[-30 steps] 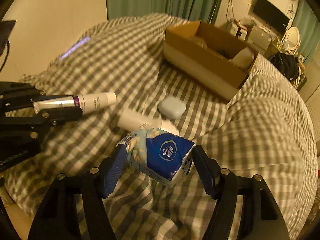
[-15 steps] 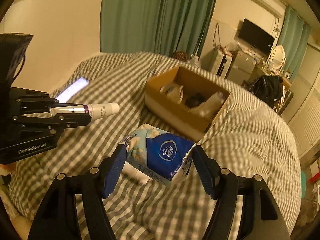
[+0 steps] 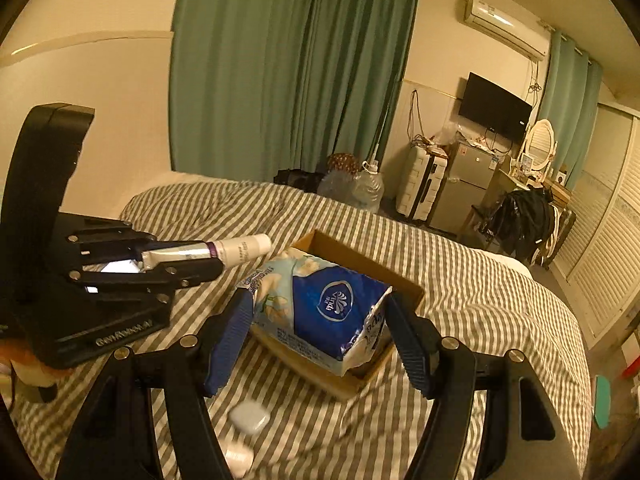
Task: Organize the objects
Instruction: 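Carry the tube and tissue pack into the box and open both tools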
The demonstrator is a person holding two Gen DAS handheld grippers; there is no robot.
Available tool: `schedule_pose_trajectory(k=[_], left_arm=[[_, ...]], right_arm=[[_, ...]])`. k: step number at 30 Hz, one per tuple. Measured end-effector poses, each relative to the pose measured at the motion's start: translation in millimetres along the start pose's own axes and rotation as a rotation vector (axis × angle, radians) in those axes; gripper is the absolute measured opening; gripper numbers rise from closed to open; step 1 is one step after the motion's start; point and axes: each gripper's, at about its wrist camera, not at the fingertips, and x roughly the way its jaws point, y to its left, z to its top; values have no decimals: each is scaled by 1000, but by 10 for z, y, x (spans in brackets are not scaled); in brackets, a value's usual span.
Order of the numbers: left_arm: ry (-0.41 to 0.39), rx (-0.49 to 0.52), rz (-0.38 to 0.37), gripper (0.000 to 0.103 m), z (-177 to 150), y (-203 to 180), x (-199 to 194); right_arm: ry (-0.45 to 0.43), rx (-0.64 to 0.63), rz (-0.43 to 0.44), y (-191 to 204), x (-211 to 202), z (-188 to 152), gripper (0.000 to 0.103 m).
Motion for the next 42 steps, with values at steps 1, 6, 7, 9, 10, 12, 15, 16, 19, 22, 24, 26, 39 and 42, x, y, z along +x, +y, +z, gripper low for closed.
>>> schedule_pose_trajectory(k=[1,6,7,9,10,12,15,16,19,22,24,26,39,42], left_arm=[[0,5,2,17,48,13,96],[28,7,-5,17,204,83,662],[38,6,-6,17,220,105,792],[57,-1,-3,17,237,152,1050],[65,-4,-5,17,233,170,1153],[89,-2,-7,17,190,196,1374],[136,12,-26,17,60,197,1595],[155,16,-39,17,6,182,1641],[183,32,-58,17,-100,138,1700],[182,44,-62,17,-121,92,1712],[187,41,-63,17,-142,81,1730],[198,34,-55,17,-150,65,1733],[157,-43,-36,74,-108,131,1286],[140,-44,-22,74,-22,108,1046]], right_arm=[[0,10,-1,-46,99,44,68],[23,55,16,-251,633,124,68],[31,61,15,-289,747,125,68],[47,74,8,-374,962,127,68],[53,87,3,-434,1083,128,68],[68,101,4,-543,1286,125,68],[96,73,-13,-657,1591,113,68],[110,59,-17,-692,1707,123,68],[141,72,-8,-815,1960,119,68],[165,97,15,-880,2115,75,68],[172,117,28,-915,2153,26,69],[169,132,41,-943,2149,-6,72],[64,184,7,-959,1543,102,87],[51,144,-27,-866,1250,172,87]])
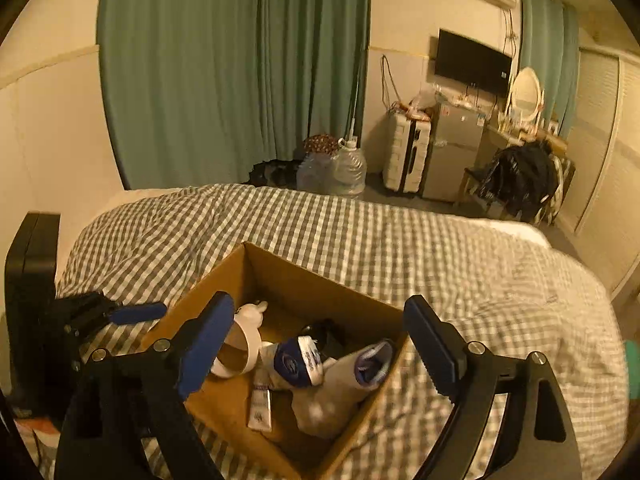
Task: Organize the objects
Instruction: 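Carry the tube and tissue pack into the box and open both tools, then grasp the white cylindrical bottle with the right tool while the left tool grasps the white earbuds case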
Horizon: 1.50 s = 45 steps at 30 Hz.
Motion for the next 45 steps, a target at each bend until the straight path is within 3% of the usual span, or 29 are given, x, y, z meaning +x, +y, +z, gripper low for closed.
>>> schedule_pose_trajectory(k=[4,14,18,23,29,38,41,45], left_arm=[[-66,23,36,86,32,-121,-509],[-191,43,90,96,-43,-190,-1585],[-211,48,111,100,-169,-185,-1832],[-192,33,133,101,-462,-149,-1864],[-163,-28,190,101,-998,-80,-1601],[-21,-119,218,101,-1811,63,-917],[33,-110,214,101,-1988,80,-763],[31,-94,217,101,-2059,79,-747]], right_arm=[[-45,-21,-21,79,-473,68,88],[-175,-56,-28,355,-1696,61,95],[-192,-92,-45,478,-2011,-2,97],[-204,-130,-37,653,-2221,-243,97],[-134,-107,15,745,-1985,-691,97],[154,-100,70,1011,-965,-1759,97],[230,-126,99,1127,-745,-2012,97],[327,-215,102,1337,-502,-2298,96]])
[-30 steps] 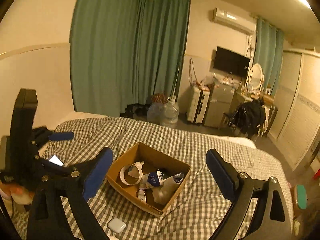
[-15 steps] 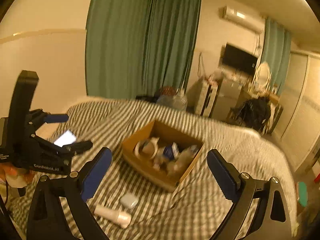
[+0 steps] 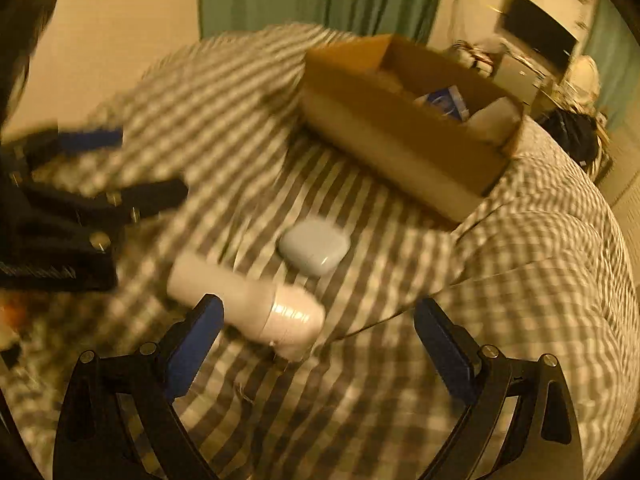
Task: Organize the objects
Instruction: 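Grasp the white cylindrical bottle with the right tool while the left tool grasps the white earbuds case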
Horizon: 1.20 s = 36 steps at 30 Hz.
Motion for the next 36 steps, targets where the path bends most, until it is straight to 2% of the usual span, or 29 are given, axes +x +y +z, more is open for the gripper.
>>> schedule_pose_trajectory(k=[6,8,9,10,16,22,26,33,36], left_arm=[[2,-19,9,101,40,29,5],[4,-21,18,101,43,36,11],[6,-22,19,101,48,37,18],[9,-25,18,101,48,44,21],[11,-29,19,101,52,71,-5],[21,-15,24,101,82,-24,32],[34,13,-18,101,129,-243,123],[72,87,-110,101,257,-684,456],[132,113,-161,99,254,-868,685]], right_arm=[[69,-86,42,194,211,-26,84],[85,-72,61,167,271,-27,76],[90,-59,73,148,302,-24,63],[96,-46,83,127,322,-23,57],[61,-4,81,40,196,-69,54],[-78,135,50,-258,-220,-108,53],[-130,206,15,-484,-450,-104,53],[-162,257,-4,-830,-563,-26,53],[-172,271,-13,-923,-553,-16,53]])
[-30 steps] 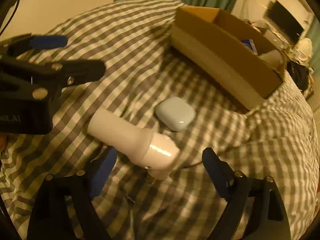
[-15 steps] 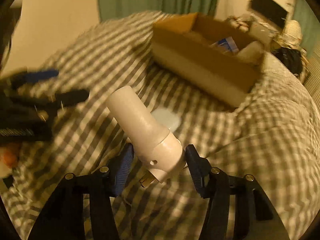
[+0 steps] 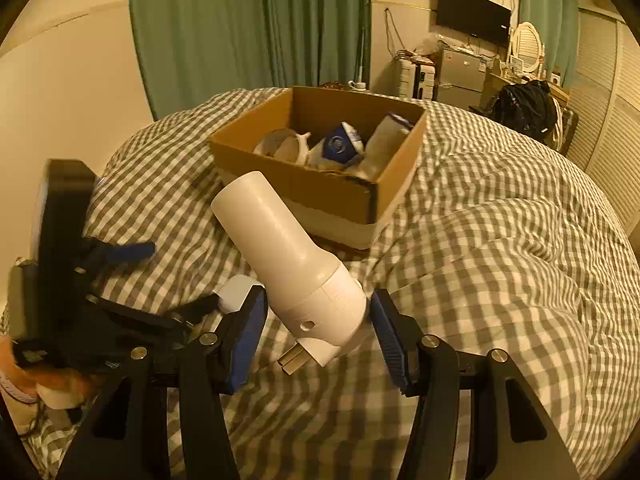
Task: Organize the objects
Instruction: 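Grasp the white cylindrical bottle with the right tool while the left tool grasps the white earbuds case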
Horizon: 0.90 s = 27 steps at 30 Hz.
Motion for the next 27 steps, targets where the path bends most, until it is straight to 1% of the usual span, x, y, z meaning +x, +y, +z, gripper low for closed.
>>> schedule_pose_trajectory(k=[1,2,3,4,5,6,7,9,10,16,20,23,27], left_arm=[[21,3,-4,93,4,-32,81],[51,17,-12,84,14,-79,188],[72,27,-19,80,19,-107,257],[92,36,-27,73,21,-129,322],[108,40,-37,70,22,-146,390],[110,40,-41,69,21,-150,421],[110,40,-47,67,22,-147,439],[117,28,-69,53,22,-123,456],[118,22,-83,50,20,-112,451],[88,44,-57,50,-54,-163,222],[58,58,-5,50,-121,-164,-70],[25,47,17,50,-144,-108,-301],[-21,57,41,50,-139,-66,-614]], right_arm=[[-2,8,0,-34,4,-6,53],[-2,16,1,-68,-3,-9,53],[-2,24,3,-98,0,-25,53],[0,33,11,-125,14,-37,53],[3,39,21,-131,30,-52,53],[2,48,31,-137,39,-62,53],[4,52,38,-159,54,-72,53],[4,57,48,-168,57,-75,53],[7,57,51,-165,67,-76,53],[6,52,45,-115,59,-104,53],[-9,44,20,-63,-16,-92,53],[-12,23,-3,35,-94,-82,53],[-17,1,-14,174,-221,-64,53]])
